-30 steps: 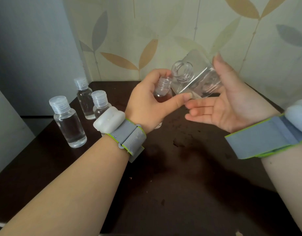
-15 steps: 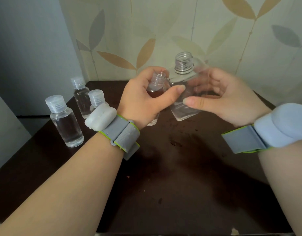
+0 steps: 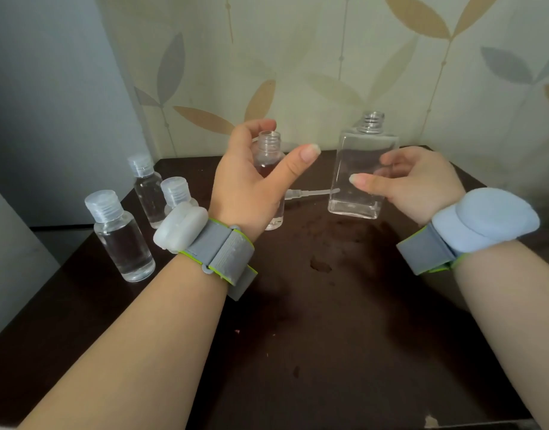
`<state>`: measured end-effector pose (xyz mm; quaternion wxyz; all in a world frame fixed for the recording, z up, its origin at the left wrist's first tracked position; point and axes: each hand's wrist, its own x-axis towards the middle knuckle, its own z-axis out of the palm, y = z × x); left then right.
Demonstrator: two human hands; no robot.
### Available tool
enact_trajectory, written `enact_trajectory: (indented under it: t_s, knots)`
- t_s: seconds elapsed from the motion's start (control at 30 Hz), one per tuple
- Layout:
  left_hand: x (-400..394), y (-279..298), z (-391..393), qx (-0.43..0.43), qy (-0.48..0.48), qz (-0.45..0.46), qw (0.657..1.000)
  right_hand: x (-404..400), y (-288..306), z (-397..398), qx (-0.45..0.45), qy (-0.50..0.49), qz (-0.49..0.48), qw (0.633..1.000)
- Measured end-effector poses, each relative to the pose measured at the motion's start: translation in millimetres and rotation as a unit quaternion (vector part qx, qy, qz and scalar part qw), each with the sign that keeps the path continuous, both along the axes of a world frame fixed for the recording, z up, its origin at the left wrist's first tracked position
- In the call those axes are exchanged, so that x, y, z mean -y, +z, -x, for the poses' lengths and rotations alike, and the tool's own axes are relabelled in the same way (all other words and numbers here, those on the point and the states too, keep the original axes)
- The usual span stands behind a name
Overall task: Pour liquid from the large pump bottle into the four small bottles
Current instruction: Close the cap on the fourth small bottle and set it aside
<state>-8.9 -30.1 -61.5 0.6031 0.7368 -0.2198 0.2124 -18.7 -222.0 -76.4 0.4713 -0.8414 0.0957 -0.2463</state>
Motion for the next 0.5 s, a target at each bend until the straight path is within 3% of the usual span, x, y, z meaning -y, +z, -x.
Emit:
enact_trajectory:
  t_s: [0.5]
  knots:
    - [2.6, 0.0, 3.0, -0.009, -0.02, 0.031, 0.999, -1.6, -0.1, 2.8, -0.046, 0.015, 0.031, 0.998]
